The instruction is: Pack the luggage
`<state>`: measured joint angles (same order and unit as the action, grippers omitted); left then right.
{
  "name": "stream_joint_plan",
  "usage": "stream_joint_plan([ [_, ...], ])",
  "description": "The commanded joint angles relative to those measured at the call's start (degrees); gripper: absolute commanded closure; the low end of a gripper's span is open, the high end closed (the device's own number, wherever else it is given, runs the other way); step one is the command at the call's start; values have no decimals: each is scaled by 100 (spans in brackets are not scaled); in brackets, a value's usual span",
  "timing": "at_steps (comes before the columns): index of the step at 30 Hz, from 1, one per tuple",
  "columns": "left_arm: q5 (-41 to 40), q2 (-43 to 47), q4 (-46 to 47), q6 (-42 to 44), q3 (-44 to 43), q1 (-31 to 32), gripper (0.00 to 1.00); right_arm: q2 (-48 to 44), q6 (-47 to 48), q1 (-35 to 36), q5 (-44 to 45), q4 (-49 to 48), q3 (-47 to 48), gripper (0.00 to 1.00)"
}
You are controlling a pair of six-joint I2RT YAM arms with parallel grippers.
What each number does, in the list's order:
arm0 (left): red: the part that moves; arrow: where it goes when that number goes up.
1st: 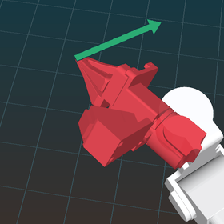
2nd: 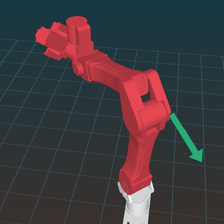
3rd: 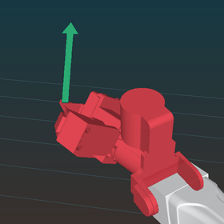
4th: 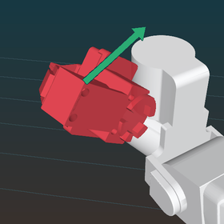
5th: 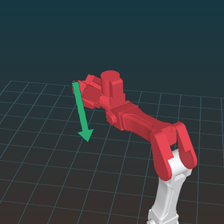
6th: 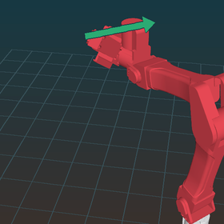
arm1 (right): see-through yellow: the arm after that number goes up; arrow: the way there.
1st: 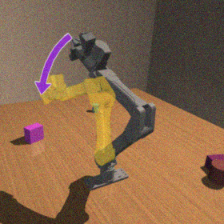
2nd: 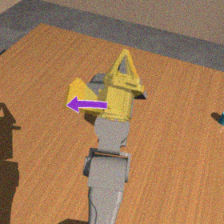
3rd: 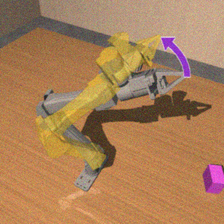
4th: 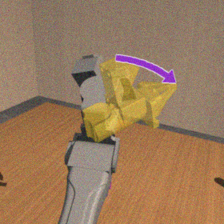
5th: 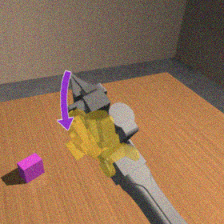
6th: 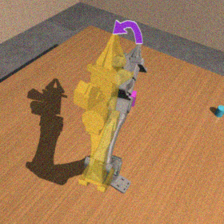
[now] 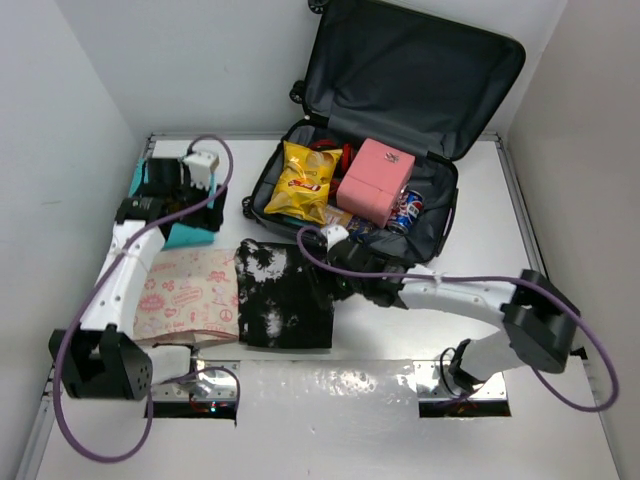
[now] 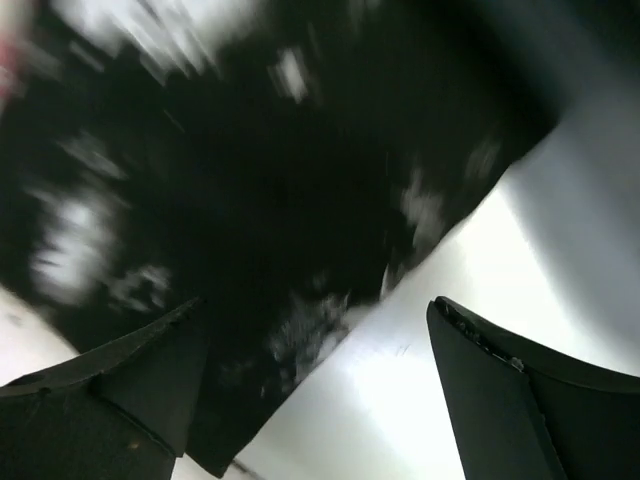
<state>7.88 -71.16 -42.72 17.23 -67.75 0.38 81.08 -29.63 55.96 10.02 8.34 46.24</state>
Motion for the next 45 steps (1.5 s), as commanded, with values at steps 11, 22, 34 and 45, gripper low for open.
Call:
stream_joint_plan([
  [11,144,726,528,-615,710,102,22,1442,-2478,134,-35,-2142,-810,13],
  [22,1004,796,747,-2864,1043,523,24,349,-3120,-103,297,-2672,-2600,100],
  [34,1602,-460,1828,-3736,2880,2448,7,-2360,-2671,-95,528,-280,-3613,29],
  [45,1966,-680,3587,-4245,3654,3081,0,-1983,-3111,-95,545,-1053,-3851,24],
])
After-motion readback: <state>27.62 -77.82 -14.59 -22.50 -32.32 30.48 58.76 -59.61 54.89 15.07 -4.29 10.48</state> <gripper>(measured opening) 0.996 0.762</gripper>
